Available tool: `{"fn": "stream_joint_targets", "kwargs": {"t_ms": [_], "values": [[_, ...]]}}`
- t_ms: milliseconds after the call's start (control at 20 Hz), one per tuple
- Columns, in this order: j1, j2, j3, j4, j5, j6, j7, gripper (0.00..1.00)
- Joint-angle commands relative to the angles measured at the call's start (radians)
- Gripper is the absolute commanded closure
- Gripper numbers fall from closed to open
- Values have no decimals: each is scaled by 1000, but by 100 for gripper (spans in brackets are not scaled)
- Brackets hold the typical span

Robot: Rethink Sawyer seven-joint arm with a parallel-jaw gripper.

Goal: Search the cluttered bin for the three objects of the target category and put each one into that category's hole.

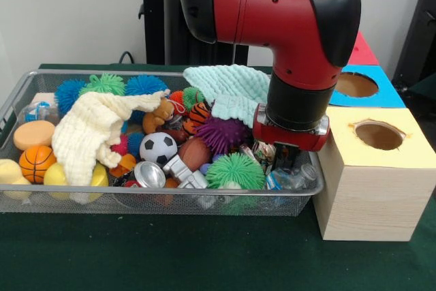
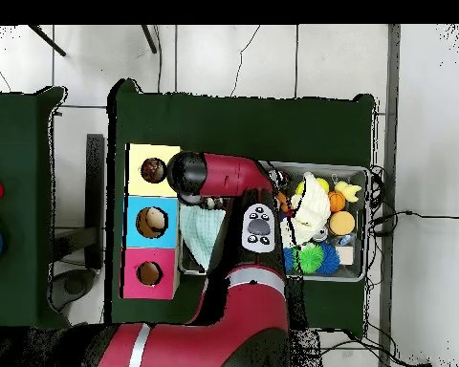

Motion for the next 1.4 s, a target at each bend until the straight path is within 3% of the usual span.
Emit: {"fn": "stream_joint_targets", "kwargs": {"t_ms": [50,350,600,800,850,1400], "values": [[-37,55,27,-36,-3,-105,143,100],[-58,46,51,-28,-8,-96,98,100],[-62,-33,47,24,-14,-16,62,100],[-81,-56,52,54,-38,-24,17,100],[-83,-55,53,54,-45,-19,13,0],[-139,-3,125,-1,-63,-5,-59,0]]}}
